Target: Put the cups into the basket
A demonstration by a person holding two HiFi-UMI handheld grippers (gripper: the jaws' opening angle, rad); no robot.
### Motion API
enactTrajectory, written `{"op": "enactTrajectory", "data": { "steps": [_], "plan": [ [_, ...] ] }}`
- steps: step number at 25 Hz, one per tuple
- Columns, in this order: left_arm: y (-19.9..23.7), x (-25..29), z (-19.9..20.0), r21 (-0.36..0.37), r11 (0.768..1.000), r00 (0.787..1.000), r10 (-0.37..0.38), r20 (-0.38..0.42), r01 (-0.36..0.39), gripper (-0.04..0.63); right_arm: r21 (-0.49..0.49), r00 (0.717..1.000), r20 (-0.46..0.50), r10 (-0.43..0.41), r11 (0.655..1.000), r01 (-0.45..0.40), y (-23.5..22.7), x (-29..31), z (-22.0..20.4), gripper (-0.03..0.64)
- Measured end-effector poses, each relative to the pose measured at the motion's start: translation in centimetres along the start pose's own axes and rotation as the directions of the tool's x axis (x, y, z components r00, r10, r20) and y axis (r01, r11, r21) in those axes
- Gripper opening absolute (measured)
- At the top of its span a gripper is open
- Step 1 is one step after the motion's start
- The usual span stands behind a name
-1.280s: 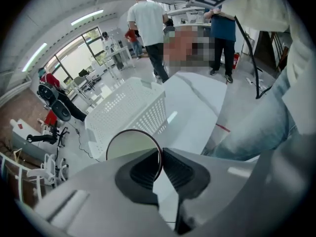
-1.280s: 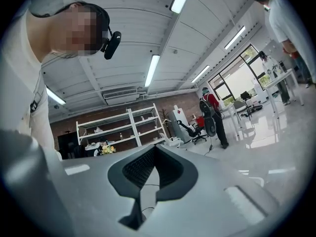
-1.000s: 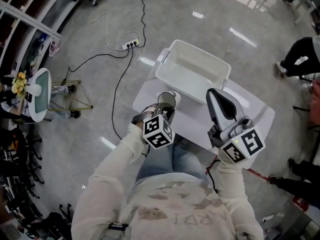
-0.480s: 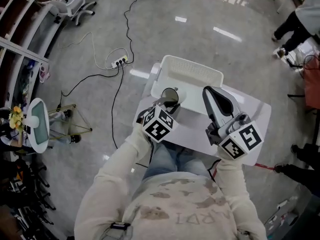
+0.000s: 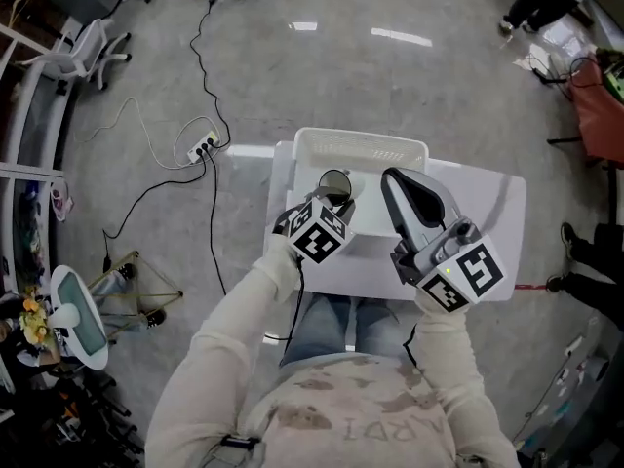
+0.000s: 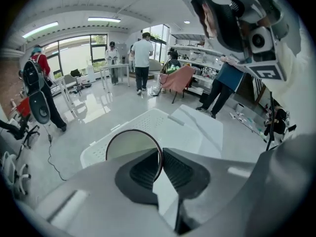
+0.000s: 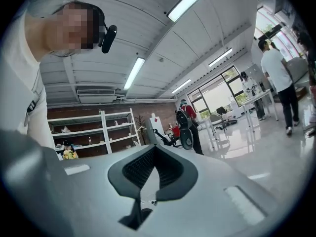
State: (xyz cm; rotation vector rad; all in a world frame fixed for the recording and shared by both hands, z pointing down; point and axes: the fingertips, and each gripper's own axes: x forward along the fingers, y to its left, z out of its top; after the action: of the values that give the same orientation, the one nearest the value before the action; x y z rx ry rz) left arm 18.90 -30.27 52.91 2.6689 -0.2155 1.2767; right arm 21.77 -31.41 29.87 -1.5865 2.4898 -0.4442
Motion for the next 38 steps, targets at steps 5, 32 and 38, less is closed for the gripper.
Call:
{"op": "enactTrajectory", "data": {
  "steps": [5,32,38],
  "plan": [
    [1.4,4.7,-1.4,0.062,0.996,0.995,-0.06,-0.077,0.065,0.032,0.018,0.998,-0.004,-0.066,0.998,0.066,-2.3,1.0,-1.1,0.025],
    [2.5,18.6,-8.1,0.149,0.967,0.922,-0.139,-0.361,0.205,0.032,0.08,0.978,-0.066,-0.199,0.976,0.204,-9.5,0.0,-7.7,0.025],
    [3.1,19.6,-9.6,0.134,0.97,0.905,-0.134,-0.404,0.204,0.032,0.075,0.984,-0.072,-0.162,0.983,0.167,-10.4,2.1,-8.7,0.025]
  ]
}}
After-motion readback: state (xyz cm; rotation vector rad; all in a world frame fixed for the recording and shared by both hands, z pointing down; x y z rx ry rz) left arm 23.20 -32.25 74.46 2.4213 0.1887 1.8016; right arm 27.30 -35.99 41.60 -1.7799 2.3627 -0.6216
